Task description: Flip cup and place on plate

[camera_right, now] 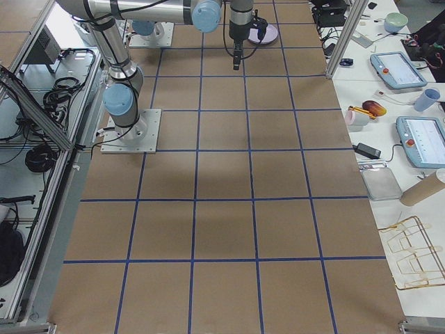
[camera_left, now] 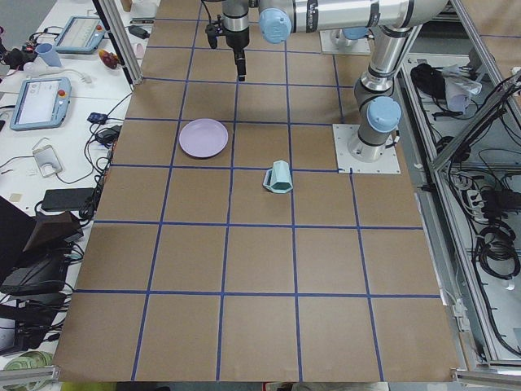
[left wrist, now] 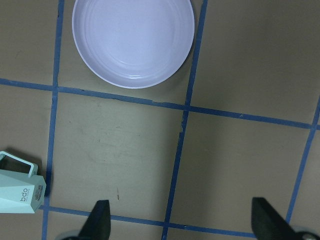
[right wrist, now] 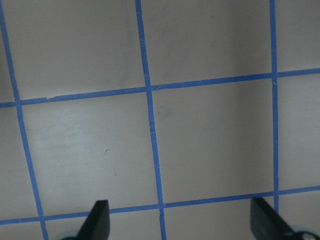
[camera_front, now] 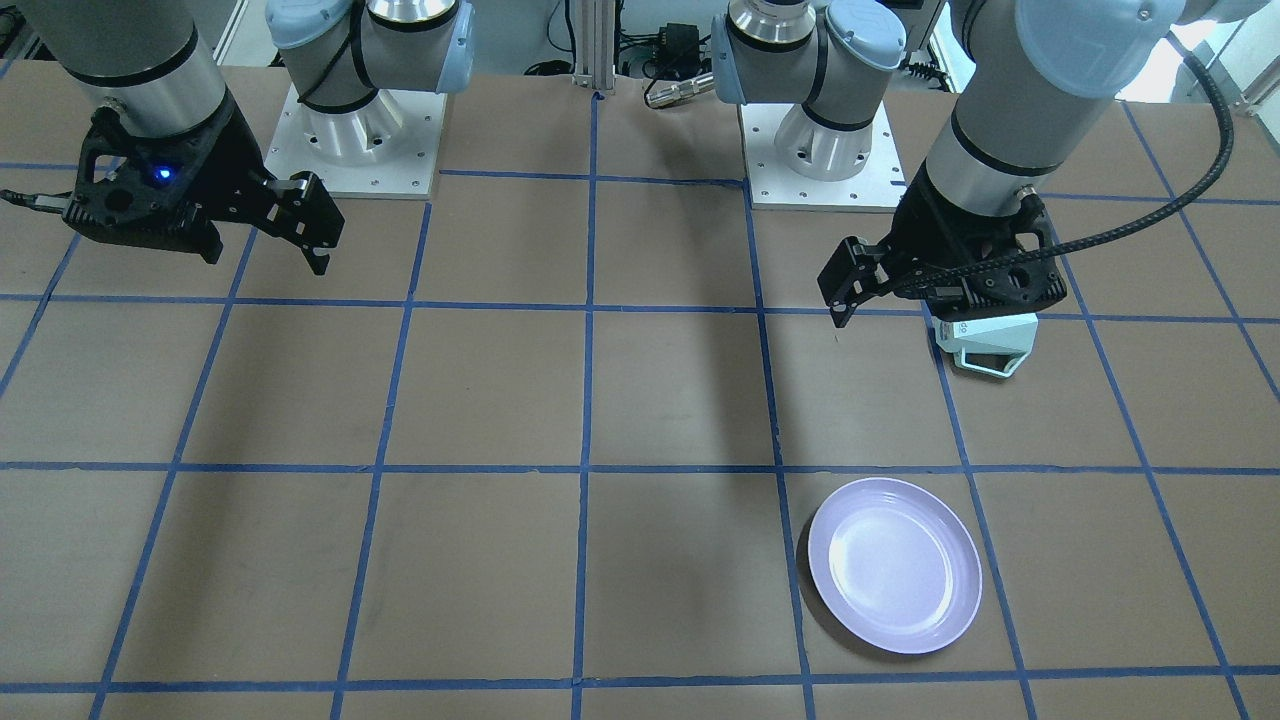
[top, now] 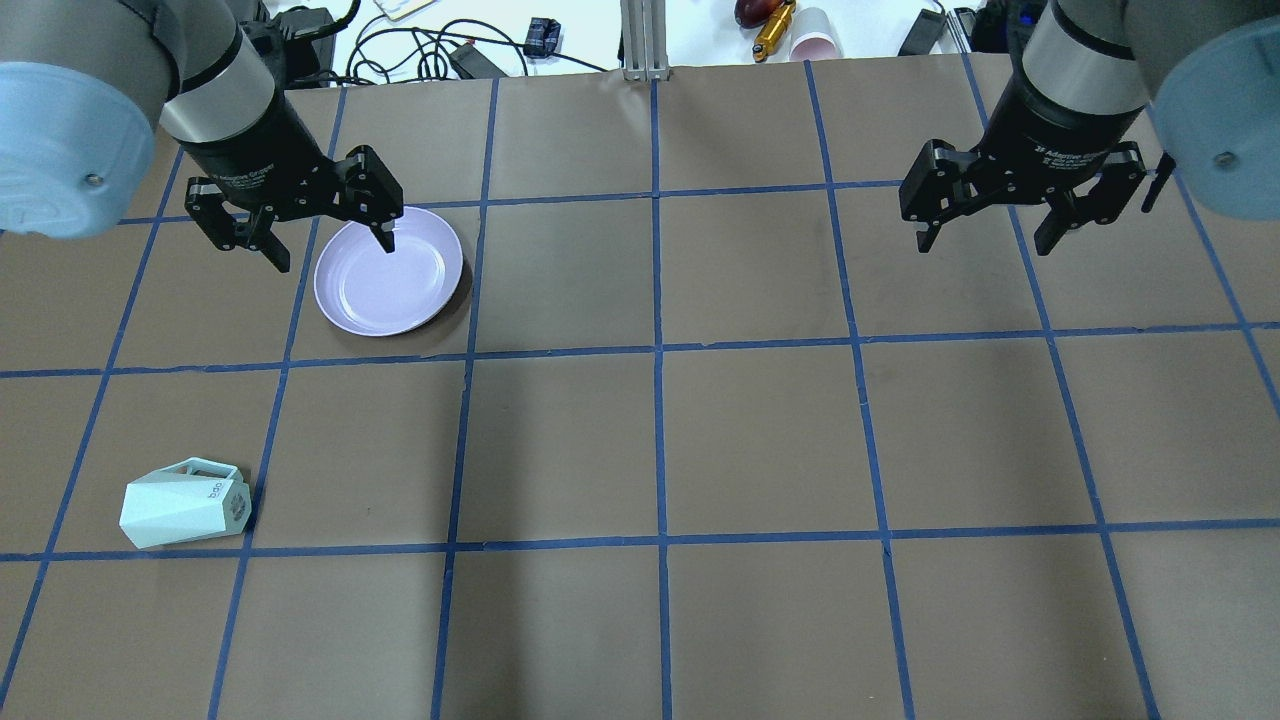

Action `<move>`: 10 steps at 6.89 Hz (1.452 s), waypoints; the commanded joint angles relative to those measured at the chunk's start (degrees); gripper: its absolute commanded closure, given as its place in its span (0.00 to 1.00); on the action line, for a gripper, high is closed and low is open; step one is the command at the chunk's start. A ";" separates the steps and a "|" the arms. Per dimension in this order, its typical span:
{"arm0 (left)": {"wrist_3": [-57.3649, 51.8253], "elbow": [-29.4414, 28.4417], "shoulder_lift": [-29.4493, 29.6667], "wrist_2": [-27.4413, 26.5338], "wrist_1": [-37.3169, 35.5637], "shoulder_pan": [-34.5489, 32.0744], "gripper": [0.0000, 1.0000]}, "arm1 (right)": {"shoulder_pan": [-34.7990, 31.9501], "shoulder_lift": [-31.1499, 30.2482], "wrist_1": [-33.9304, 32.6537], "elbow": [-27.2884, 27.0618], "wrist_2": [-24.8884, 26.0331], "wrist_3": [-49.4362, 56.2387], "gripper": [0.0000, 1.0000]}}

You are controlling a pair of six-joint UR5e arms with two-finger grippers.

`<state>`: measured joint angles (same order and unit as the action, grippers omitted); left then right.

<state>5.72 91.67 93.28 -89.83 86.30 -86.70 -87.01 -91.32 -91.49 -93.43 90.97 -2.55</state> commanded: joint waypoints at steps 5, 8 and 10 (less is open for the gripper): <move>-8.35 -0.26 -0.73 0.01 0.01 6.54 0.00 | 0.00 0.00 0.00 0.00 0.00 0.00 0.00; -14.40 -0.26 -0.90 -0.17 0.62 11.27 0.00 | 0.00 0.00 0.00 0.00 0.00 0.00 0.00; -18.09 0.18 -0.90 0.09 1.50 17.58 0.00 | 0.00 0.00 0.00 0.00 0.00 0.00 0.00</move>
<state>-9.58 91.63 92.36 -89.87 87.44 -73.03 -87.01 -91.32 -91.49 -93.43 90.97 -2.55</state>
